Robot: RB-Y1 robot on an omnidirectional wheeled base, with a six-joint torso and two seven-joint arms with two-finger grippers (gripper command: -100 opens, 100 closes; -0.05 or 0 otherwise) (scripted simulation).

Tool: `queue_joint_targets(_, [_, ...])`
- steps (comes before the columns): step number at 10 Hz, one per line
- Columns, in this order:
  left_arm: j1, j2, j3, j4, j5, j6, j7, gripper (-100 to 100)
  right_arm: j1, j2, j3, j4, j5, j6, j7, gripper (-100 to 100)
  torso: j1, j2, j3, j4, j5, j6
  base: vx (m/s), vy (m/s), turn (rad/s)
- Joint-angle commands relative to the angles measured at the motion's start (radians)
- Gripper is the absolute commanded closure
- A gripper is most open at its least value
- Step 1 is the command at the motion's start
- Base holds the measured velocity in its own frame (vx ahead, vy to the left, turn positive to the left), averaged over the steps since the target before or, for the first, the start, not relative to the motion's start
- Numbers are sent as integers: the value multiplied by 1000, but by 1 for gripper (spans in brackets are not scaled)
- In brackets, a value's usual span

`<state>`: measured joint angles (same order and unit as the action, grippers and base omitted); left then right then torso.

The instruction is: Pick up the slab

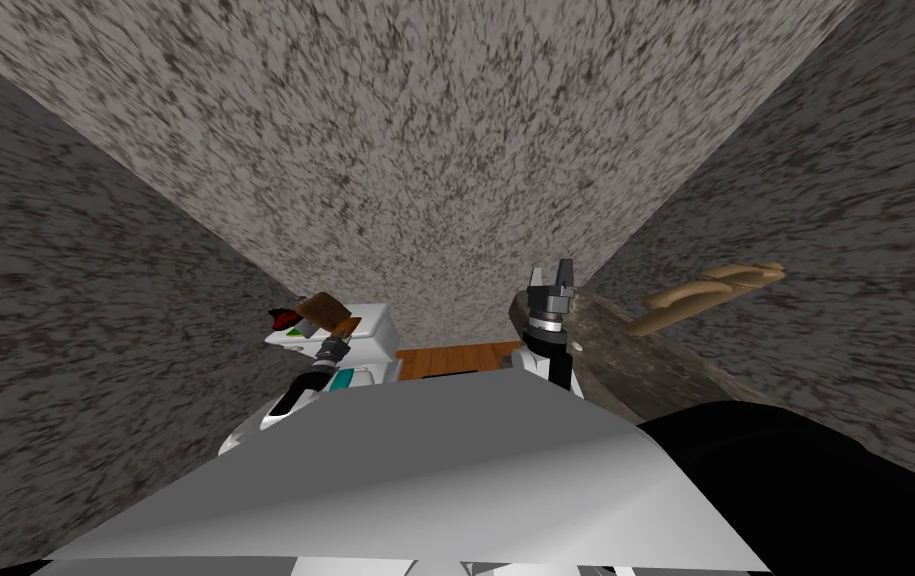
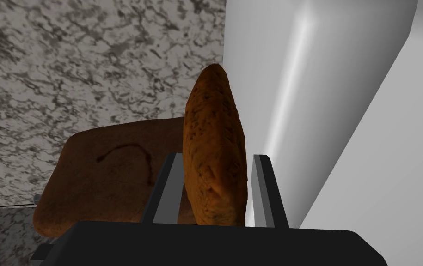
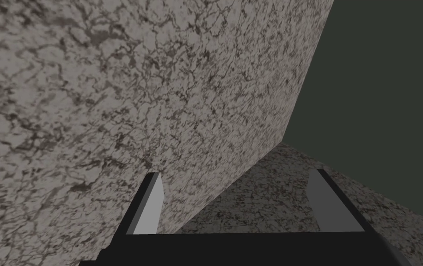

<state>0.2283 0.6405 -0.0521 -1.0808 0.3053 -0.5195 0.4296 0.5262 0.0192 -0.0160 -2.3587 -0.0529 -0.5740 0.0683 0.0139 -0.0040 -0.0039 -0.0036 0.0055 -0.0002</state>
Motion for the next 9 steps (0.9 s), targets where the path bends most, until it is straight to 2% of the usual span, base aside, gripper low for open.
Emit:
queue_joint_targets(1, [22,-45,6,-50,-12,37,-31,100,0,0,0,0,0,0,0,0,0,0,0,0,0,0,-18,126,22])
queue_joint_targets(2, [22,-45,6,-61,-12,37,-31,100,0,0,0,0,0,0,0,0,1,0,-1,-3,3,-1,-12,47,-2])
queue_joint_targets(3, [29,-87,7,-94,-41,76,-76,100,0,0,0,0,0,0,0,0,-1,0,-2,-4,4,-2,-2,83,111])
queue_joint_targets(4, [29,-112,7,-108,-41,78,-76,100,0,0,0,0,0,0,0,0,0,-1,-4,-7,7,-2,-5,94,56])
queue_joint_targets(5, [29,-112,7,-115,-41,78,-76,100,0,0,0,0,0,0,0,0,0,-1,-5,-10,11,-1,-12,45,-29])
queue_joint_targets(6, [36,-160,8,-148,-70,115,-122,100,0,0,0,0,0,0,0,0,-2,-1,-6,-11,12,-1,-26,87,71])
queue_joint_targets(7, [36,-179,8,-170,-70,120,-122,100,0,0,0,0,0,0,0,0,0,-1,-7,-12,14,-1,-17,91,45])
queue_joint_targets(8, [44,-210,9,-206,-98,156,-163,100,0,0,0,0,0,0,0,0,0,-1,-7,-13,15,-1,-29,137,89])
queue_joint_targets(9, [44,-245,9,-224,-98,161,-167,100,0,0,0,0,0,0,0,0,3,-1,-7,-14,15,-1,-23,122,32])
